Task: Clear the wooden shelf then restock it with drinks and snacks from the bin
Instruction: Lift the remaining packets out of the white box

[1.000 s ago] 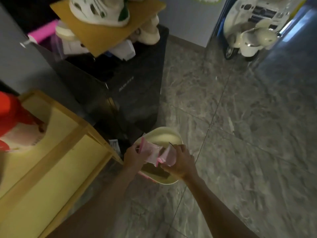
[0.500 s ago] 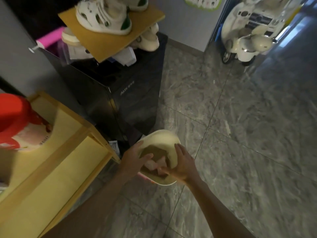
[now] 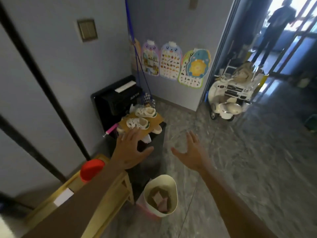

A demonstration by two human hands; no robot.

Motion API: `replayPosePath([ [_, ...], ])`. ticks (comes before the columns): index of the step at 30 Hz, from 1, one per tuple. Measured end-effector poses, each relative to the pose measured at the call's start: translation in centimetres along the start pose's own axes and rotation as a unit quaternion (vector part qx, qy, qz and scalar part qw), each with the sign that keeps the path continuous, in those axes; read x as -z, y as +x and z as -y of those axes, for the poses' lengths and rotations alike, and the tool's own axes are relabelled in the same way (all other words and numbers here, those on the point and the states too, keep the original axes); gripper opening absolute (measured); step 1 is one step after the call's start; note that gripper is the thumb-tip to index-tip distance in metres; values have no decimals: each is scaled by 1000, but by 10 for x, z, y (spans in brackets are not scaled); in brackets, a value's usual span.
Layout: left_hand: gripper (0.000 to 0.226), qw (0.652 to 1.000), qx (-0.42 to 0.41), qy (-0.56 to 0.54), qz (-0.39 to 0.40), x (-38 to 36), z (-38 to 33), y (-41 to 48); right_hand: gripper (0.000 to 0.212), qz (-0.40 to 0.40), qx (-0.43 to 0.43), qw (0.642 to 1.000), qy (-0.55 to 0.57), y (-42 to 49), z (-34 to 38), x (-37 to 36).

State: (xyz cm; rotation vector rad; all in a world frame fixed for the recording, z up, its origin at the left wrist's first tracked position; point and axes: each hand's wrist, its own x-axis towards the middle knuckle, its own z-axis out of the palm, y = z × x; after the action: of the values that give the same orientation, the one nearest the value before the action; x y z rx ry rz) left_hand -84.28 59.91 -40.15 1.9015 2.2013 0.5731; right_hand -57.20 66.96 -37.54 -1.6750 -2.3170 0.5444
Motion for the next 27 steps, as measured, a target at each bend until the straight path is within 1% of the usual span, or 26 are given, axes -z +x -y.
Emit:
replayPosePath([
  [3,128,999,7,11,-33,85,-21,-1,117,-40,42,998,-10,-6,38,72],
  [5,131,999,15,16,-50,128,-30,-9,117,-54,77,995,-12,-7,61,104],
  [7,123,996,31,25,-75,160,-32,-26,114,-61,121,990,-26,-4,82,120],
  [9,114,993,48,32,-106,181,-27,-51,113,-47,157,986,-16,0,109,123],
  [10,112,991,62,30,-118,190,-22,-66,113,-36,176,984,-6,2,124,121],
  [13,110,981,122,35,-146,212,5,-117,113,-9,250,968,19,2,179,100],
  [16,105,964,194,54,-174,232,43,-182,111,44,318,947,27,-18,243,66],
  [19,97,943,265,57,-192,249,78,-257,111,95,372,923,21,-51,305,23],
  [22,99,914,339,71,-211,260,112,-333,112,143,422,895,22,-93,362,-22],
  [24,99,899,380,69,-208,261,133,-379,113,173,444,879,25,-122,393,-51],
  [27,106,879,434,53,-190,256,160,-429,114,210,466,859,15,-160,427,-92],
])
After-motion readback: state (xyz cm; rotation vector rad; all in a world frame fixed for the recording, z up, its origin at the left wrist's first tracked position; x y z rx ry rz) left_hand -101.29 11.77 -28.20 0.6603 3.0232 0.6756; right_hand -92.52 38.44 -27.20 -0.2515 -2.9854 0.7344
